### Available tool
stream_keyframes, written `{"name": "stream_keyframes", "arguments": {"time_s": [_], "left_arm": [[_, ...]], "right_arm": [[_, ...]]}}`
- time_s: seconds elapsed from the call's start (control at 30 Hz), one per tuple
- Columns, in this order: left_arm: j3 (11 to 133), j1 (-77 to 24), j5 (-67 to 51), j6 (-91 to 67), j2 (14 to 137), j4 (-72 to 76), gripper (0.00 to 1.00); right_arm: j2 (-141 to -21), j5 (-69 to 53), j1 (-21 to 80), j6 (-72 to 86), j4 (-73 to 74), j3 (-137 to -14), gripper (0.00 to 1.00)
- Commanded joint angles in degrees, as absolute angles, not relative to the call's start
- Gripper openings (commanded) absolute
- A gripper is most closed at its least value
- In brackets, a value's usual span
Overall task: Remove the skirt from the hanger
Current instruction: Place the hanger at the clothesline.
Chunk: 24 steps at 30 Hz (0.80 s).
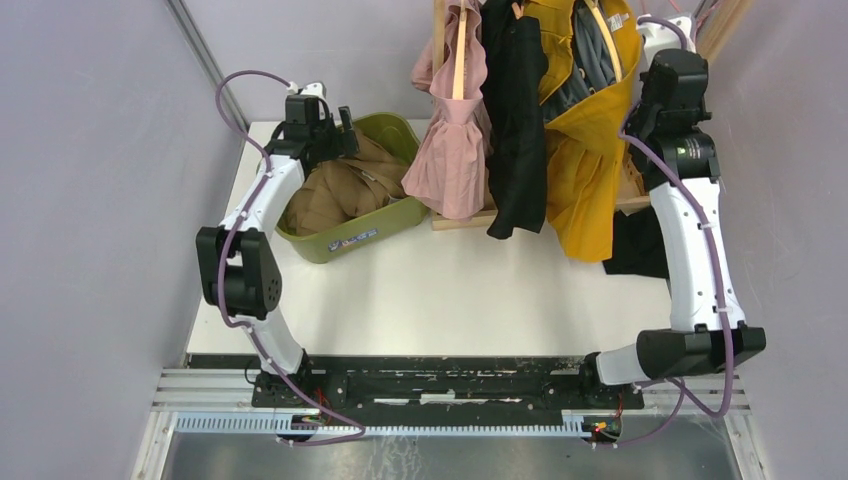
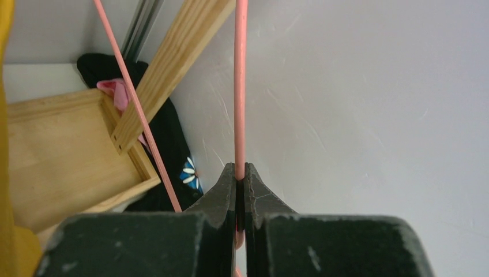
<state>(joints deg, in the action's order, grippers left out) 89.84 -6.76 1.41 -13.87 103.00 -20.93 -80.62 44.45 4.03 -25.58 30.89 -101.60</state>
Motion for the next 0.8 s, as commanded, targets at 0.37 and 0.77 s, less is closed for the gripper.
{"name": "stream_keyframes", "arguments": {"time_s": [0.37, 0.77], "left_arm": [[86.5, -6.4, 1.6, -6.7, 95.8, -21.7, 0.99], [84.7, -6.4, 2.3, -6.4, 94.7, -21.7, 0.99]], "right_arm": [[-90.7, 41.5, -1.1, -21.0, 23.6, -114.3, 0.01], [-102.4, 36.6, -5.2, -13.8, 25.5, -124.1, 0.01]]}}
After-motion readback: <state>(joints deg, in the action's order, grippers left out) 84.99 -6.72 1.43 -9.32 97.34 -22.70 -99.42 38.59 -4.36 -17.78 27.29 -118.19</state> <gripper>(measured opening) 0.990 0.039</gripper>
